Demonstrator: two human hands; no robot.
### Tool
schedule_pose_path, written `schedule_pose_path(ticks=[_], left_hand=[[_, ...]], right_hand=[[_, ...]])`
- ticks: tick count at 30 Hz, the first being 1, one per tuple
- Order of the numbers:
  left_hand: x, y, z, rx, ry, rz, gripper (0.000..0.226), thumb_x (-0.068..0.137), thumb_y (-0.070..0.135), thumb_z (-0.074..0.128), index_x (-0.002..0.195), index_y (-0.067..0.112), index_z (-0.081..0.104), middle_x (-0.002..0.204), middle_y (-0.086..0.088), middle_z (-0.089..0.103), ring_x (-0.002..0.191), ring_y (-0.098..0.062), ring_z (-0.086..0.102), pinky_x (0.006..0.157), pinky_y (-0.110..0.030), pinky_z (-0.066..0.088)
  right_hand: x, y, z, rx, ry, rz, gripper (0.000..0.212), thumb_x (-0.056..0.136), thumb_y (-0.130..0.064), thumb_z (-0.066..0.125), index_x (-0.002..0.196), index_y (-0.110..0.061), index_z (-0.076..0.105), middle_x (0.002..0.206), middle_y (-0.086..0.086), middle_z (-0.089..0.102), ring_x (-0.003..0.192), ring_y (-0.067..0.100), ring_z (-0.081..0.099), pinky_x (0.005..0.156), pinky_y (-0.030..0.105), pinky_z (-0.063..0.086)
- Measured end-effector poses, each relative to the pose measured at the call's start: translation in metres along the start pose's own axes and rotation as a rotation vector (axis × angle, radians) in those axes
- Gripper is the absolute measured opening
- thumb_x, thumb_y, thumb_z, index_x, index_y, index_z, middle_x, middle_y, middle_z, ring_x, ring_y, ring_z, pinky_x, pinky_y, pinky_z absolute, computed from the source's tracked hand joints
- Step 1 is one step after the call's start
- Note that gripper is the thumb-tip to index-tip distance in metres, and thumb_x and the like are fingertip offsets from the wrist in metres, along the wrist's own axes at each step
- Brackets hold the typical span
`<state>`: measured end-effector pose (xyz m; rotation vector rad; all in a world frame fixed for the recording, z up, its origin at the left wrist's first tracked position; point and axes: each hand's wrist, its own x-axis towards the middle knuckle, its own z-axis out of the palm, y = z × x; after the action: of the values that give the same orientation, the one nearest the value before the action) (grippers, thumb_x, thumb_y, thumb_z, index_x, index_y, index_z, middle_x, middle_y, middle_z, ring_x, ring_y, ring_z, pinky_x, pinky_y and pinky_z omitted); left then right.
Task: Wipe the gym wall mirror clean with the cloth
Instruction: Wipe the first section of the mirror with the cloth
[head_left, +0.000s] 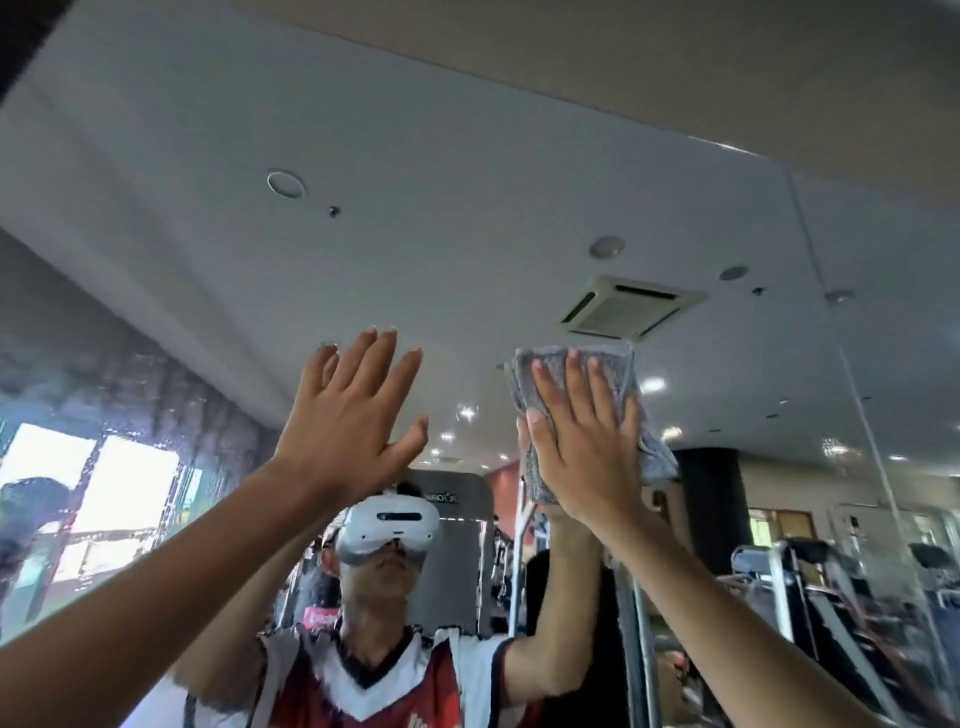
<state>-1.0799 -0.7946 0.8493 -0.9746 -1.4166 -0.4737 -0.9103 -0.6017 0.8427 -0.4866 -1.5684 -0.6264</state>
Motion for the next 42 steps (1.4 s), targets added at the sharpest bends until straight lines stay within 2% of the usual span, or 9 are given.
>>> schedule_pose_path(ticks=[7, 14, 16, 20, 24, 29, 33, 37, 42], left_hand=[[0.018, 0.001, 0.008, -0.004, 0.055, -0.038, 0.07, 0.091, 0.056, 0.031, 0.146, 0.015, 0.045, 0.153, -0.016, 0.042, 0.145, -0.032, 0.032, 0.112, -0.047, 0.013], [0.016, 0.002, 0.017, -0.007, 0.094, -0.055, 0.088, 0.09, 0.07, 0.021, 0.16, 0.016, 0.01, 0.167, -0.013, 0.0, 0.155, -0.026, -0.002, 0.122, -0.046, -0.001], [0.016, 0.0, 0.018, -0.019, 0.094, -0.056, 0.092, 0.089, 0.072, 0.018, 0.16, 0.015, 0.005, 0.166, -0.013, -0.004, 0.154, -0.025, -0.007, 0.123, -0.046, -0.002], [0.015, -0.002, 0.018, -0.025, 0.077, -0.043, 0.091, 0.09, 0.07, 0.018, 0.16, 0.013, 0.009, 0.166, -0.01, 0.0, 0.155, -0.023, -0.005, 0.124, -0.045, 0.0], [0.014, -0.001, 0.015, -0.031, 0.083, -0.05, 0.09, 0.089, 0.068, 0.02, 0.159, 0.012, 0.015, 0.166, -0.009, 0.006, 0.155, -0.023, 0.0, 0.123, -0.041, -0.002], [0.016, -0.002, 0.01, -0.027, 0.096, -0.065, 0.084, 0.089, 0.061, 0.028, 0.156, 0.011, 0.032, 0.164, -0.01, 0.022, 0.154, -0.024, 0.015, 0.12, -0.037, 0.003], [0.017, -0.002, 0.012, -0.019, 0.103, -0.073, 0.081, 0.089, 0.059, 0.028, 0.155, 0.012, 0.035, 0.163, -0.01, 0.026, 0.153, -0.024, 0.019, 0.12, -0.039, 0.006], [0.017, -0.01, 0.008, -0.009, 0.087, -0.03, 0.078, 0.09, 0.057, 0.028, 0.154, 0.013, 0.036, 0.161, -0.01, 0.031, 0.15, -0.026, 0.026, 0.116, -0.041, 0.017], [0.015, -0.039, 0.003, 0.03, 0.074, 0.134, 0.073, 0.092, 0.056, 0.032, 0.152, 0.015, 0.041, 0.159, -0.01, 0.036, 0.147, -0.026, 0.034, 0.109, -0.038, 0.022]], right_hand=[[-0.045, 0.046, -0.002, -0.033, -0.08, -0.451, 0.052, 0.106, -0.046, 0.012, 0.158, -0.04, 0.012, 0.167, -0.006, 0.013, 0.154, 0.018, 0.011, 0.119, 0.057, 0.015], [0.054, 0.036, -0.004, 0.008, -0.068, 0.192, 0.052, 0.104, -0.05, 0.009, 0.154, -0.041, -0.001, 0.167, -0.007, -0.002, 0.154, 0.017, -0.001, 0.121, 0.053, -0.002], [0.07, 0.016, -0.005, 0.005, -0.07, 0.241, 0.054, 0.104, -0.048, 0.009, 0.155, -0.04, -0.003, 0.167, -0.005, -0.003, 0.154, 0.018, -0.003, 0.12, 0.056, -0.004], [0.04, 0.011, -0.001, -0.023, -0.078, -0.152, 0.054, 0.101, -0.054, -0.002, 0.154, -0.04, -0.003, 0.165, -0.005, -0.003, 0.152, 0.017, -0.009, 0.121, 0.057, -0.002], [0.017, 0.059, -0.001, -0.082, -0.119, -0.515, 0.055, 0.104, -0.056, 0.011, 0.157, -0.039, 0.012, 0.166, -0.002, 0.012, 0.154, 0.017, 0.006, 0.122, 0.051, 0.006], [0.061, 0.076, -0.005, 0.0, -0.062, -0.112, 0.063, 0.095, -0.067, 0.008, 0.155, -0.046, 0.011, 0.166, -0.01, 0.005, 0.153, 0.012, 0.0, 0.121, 0.057, 0.008], [0.126, 0.013, -0.003, 0.027, 0.01, 0.221, 0.057, 0.101, -0.053, 0.019, 0.157, -0.041, 0.015, 0.167, -0.006, 0.009, 0.154, 0.02, 0.006, 0.119, 0.061, 0.002], [0.134, -0.039, -0.003, 0.049, -0.041, 0.025, 0.053, 0.105, -0.047, 0.02, 0.158, -0.04, 0.012, 0.167, -0.009, 0.005, 0.154, 0.016, 0.001, 0.119, 0.055, -0.002], [0.088, -0.015, -0.007, -0.02, -0.096, -0.288, 0.06, 0.096, -0.059, 0.001, 0.153, -0.043, 0.003, 0.162, -0.014, -0.005, 0.15, 0.008, -0.008, 0.121, 0.043, -0.003]])
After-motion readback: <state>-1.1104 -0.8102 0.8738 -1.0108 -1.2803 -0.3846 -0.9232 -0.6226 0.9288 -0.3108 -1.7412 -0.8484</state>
